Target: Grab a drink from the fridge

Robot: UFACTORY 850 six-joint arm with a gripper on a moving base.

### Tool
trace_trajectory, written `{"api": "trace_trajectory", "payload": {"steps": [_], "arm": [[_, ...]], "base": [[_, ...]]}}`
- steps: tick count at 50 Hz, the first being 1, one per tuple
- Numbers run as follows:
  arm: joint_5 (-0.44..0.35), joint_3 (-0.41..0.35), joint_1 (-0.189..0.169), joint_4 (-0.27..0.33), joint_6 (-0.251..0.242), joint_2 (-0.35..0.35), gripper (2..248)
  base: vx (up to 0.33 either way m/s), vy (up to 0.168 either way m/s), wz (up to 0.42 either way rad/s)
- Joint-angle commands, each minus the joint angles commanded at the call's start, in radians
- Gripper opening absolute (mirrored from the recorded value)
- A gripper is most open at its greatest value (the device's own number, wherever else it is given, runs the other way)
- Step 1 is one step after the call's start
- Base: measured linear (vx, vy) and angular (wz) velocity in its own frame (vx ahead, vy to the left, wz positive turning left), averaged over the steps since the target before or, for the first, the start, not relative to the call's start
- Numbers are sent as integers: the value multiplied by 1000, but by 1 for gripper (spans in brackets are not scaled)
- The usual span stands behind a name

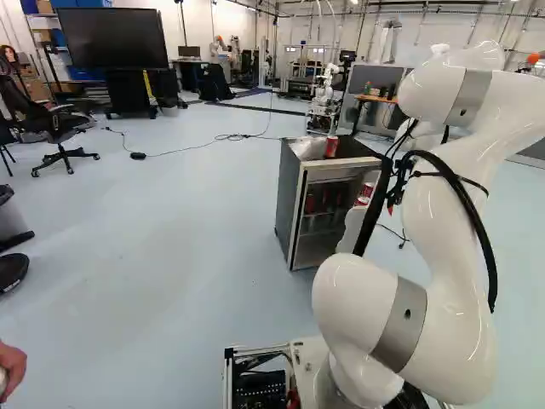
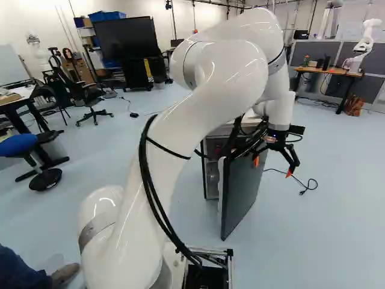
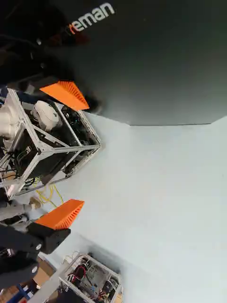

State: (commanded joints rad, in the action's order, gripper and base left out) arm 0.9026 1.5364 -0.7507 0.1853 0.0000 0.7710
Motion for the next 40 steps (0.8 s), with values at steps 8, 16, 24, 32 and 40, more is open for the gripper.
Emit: {"api": "trace_trajectory", "payload": {"steps": [8, 16, 24, 32, 40], "arm": [[-33, -32, 20, 0, 0, -18, 247], [-72, -63, 41, 0, 0, -35, 247], [-113, -94, 62, 0, 0, -53, 247], [-156, -126, 82, 0, 0, -71, 247], [-202, -158, 102, 0, 0, -91, 247]], "base": [[0, 0, 0], [0, 0, 0], [0, 0, 0], [0, 0, 0], [0, 0, 0]]}}
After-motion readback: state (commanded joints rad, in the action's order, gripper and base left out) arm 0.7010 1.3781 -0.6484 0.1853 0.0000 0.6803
